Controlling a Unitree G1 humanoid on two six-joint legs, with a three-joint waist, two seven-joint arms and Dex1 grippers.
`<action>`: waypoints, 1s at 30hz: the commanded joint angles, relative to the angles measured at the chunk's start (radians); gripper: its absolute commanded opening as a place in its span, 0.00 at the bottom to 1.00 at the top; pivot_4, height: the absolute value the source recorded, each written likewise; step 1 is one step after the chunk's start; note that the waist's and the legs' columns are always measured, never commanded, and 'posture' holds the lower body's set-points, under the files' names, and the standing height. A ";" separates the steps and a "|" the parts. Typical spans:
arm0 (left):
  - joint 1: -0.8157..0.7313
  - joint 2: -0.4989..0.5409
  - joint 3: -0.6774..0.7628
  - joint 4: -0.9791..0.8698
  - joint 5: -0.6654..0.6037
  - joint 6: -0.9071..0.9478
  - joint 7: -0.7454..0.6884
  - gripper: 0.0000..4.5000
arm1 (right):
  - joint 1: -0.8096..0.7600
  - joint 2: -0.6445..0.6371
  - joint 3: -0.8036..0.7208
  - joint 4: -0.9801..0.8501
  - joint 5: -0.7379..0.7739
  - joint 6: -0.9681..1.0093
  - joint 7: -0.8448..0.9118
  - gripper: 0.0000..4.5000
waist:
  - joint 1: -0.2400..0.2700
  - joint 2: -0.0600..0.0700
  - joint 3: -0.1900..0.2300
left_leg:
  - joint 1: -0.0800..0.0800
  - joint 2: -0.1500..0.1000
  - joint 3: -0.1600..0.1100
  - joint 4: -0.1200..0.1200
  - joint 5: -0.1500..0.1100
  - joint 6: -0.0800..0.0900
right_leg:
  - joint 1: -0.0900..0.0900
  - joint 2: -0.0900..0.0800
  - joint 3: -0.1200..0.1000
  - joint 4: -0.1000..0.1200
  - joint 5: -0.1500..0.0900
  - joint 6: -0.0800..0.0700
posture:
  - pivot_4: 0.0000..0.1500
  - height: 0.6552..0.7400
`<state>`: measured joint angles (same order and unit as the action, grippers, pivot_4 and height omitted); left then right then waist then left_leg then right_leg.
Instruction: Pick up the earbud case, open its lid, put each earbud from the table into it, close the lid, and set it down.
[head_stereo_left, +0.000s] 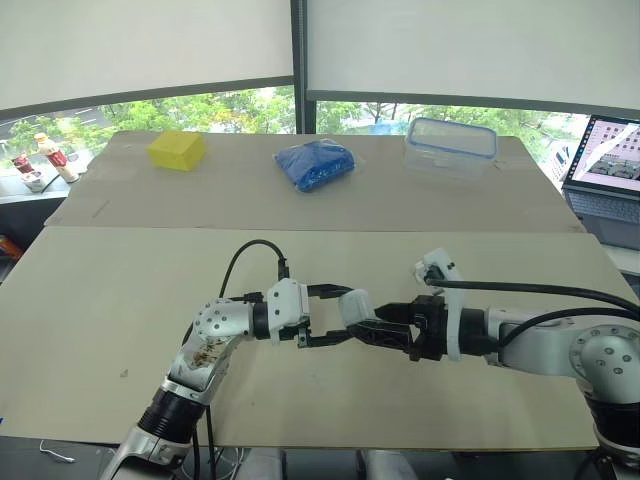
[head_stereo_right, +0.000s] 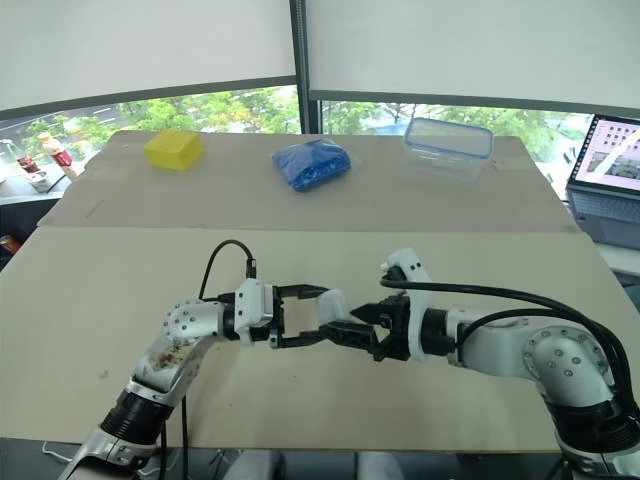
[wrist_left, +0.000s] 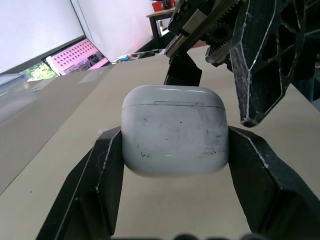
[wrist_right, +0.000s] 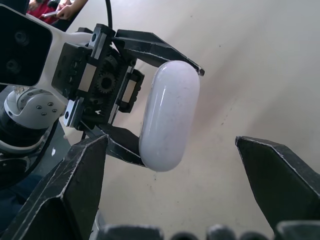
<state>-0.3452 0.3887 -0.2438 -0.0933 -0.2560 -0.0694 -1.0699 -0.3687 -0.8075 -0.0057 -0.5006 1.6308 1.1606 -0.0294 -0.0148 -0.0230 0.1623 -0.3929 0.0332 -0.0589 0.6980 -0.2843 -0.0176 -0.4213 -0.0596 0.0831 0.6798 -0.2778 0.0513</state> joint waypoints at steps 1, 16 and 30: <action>-0.017 -0.009 -0.004 -0.043 0.004 -0.029 0.016 0.57 | -0.004 0.006 0.002 -0.007 0.019 -0.031 -0.008 0.88 | 0.000 0.000 0.000 | 0.000 0.000 0.000 0.000 0.000 0.000 | 0.000 0.000 0.000 0.000 0.000 0.000 | 1.00 0.36; -0.012 -0.035 -0.016 -0.042 0.009 -0.090 0.029 0.57 | -0.012 0.009 0.025 -0.010 0.007 -0.034 -0.004 0.16 | 0.000 0.000 0.000 | 0.000 0.000 0.000 0.000 0.000 0.000 | 0.000 0.000 0.000 0.000 0.000 0.000 | 1.00 0.36; -0.090 0.161 -0.033 0.017 -0.037 0.324 -0.099 1.00 | -0.128 -0.157 0.132 -0.099 -0.394 -0.022 0.283 0.16 | -0.007 0.001 0.001 | 0.000 0.000 0.000 -0.001 0.000 0.000 | -0.001 0.001 0.000 -0.001 0.000 0.000 | 1.00 0.36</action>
<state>-0.4123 0.5392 -0.2662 -0.0276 -0.2512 0.1621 -1.1366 -0.4712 -0.9434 0.1094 -0.5476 1.3287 1.1619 0.1723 -0.0215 -0.0221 0.1629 -0.3933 0.0333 -0.0593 0.6966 -0.2843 -0.0174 -0.4228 -0.0590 0.0827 0.6788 -0.2780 0.0515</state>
